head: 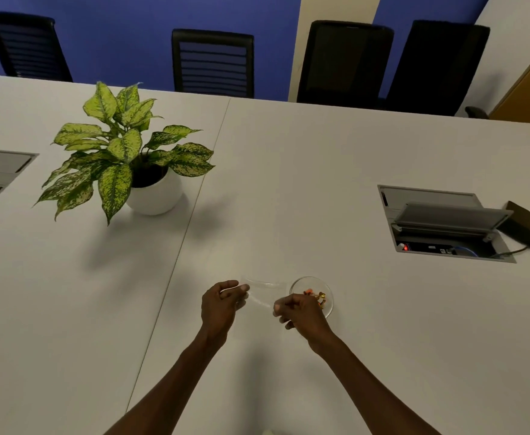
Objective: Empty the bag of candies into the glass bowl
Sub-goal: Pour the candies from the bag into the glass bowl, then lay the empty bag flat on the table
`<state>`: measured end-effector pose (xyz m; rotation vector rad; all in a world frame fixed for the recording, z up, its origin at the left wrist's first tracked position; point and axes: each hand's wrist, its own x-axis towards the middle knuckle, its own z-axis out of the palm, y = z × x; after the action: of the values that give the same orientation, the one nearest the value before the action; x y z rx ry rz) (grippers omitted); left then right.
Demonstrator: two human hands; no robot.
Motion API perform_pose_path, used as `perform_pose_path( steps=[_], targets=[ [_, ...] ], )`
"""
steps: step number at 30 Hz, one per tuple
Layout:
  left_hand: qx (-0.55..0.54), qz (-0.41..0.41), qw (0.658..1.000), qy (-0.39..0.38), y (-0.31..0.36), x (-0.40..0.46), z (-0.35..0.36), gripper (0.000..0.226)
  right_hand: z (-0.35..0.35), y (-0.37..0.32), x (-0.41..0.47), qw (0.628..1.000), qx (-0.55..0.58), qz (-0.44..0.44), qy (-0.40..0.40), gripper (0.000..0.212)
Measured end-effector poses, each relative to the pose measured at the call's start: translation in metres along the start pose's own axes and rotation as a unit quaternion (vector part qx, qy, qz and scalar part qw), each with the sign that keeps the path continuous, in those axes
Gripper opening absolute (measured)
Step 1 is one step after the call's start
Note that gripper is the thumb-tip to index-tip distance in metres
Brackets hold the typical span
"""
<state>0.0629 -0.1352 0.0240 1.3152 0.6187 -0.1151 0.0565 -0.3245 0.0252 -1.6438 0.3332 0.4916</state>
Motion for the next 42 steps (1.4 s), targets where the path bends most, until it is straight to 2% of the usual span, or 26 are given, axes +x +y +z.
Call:
perform_pose_path(
  steps=[7, 10, 13, 19, 25, 30, 32, 34, 36, 38, 40, 42],
  targets=[
    [0.017, -0.041, 0.999, -0.002, -0.021, -0.008, -0.063, 0.036, 0.054, 0.023, 0.004, 0.999, -0.015, 0.027, 0.025, 0.005],
    [0.052, -0.043, 0.998, 0.007, -0.029, -0.012, -0.095, 0.024, 0.079, 0.034, 0.007, 0.999, -0.027, 0.035, 0.019, 0.006],
    [0.068, -0.058, 0.995, 0.036, -0.032, -0.010, -0.119, 0.017, 0.102, 0.041, 0.009, 0.998, -0.036, 0.045, 0.001, 0.008],
    [0.107, -0.074, 0.985, 0.112, -0.044, -0.001, -0.153, 0.016, 0.137, 0.055, 0.015, 0.994, -0.087, 0.055, -0.042, 0.018],
    [0.157, -0.073, 0.972, 0.158, -0.062, 0.013, -0.170, 0.018, 0.168, 0.076, 0.023, 0.990, -0.126, 0.049, -0.026, 0.030],
    [0.268, -0.021, 0.944, 0.189, -0.075, 0.014, -0.177, 0.021, 0.176, 0.082, 0.027, 0.984, -0.159, 0.066, -0.041, 0.056],
    [0.296, 0.005, 0.935, 0.196, -0.078, 0.007, -0.181, 0.022, 0.173, 0.084, 0.022, 0.975, -0.214, 0.027, -0.047, 0.064],
    [0.322, 0.063, 0.928, 0.177, -0.082, 0.002, -0.187, 0.024, 0.167, 0.090, 0.013, 0.951, -0.296, -0.067, -0.058, 0.065],
    [0.386, 0.153, 0.903, 0.108, -0.088, -0.001, -0.192, 0.030, 0.163, 0.095, 0.005, 0.903, -0.387, -0.175, -0.065, 0.064],
    [0.483, 0.235, 0.843, 0.021, -0.092, 0.000, -0.195, 0.035, 0.161, 0.099, 0.005, 0.853, -0.458, -0.237, -0.082, 0.068],
    [0.563, 0.284, 0.774, -0.057, -0.096, 0.002, -0.198, 0.049, 0.162, 0.103, 0.007, 0.814, -0.514, -0.247, -0.111, 0.075],
    [0.627, 0.301, 0.711, -0.105, -0.102, 0.006, -0.205, 0.065, 0.164, 0.105, 0.008, 0.786, -0.559, -0.227, -0.137, 0.081]
  ],
)
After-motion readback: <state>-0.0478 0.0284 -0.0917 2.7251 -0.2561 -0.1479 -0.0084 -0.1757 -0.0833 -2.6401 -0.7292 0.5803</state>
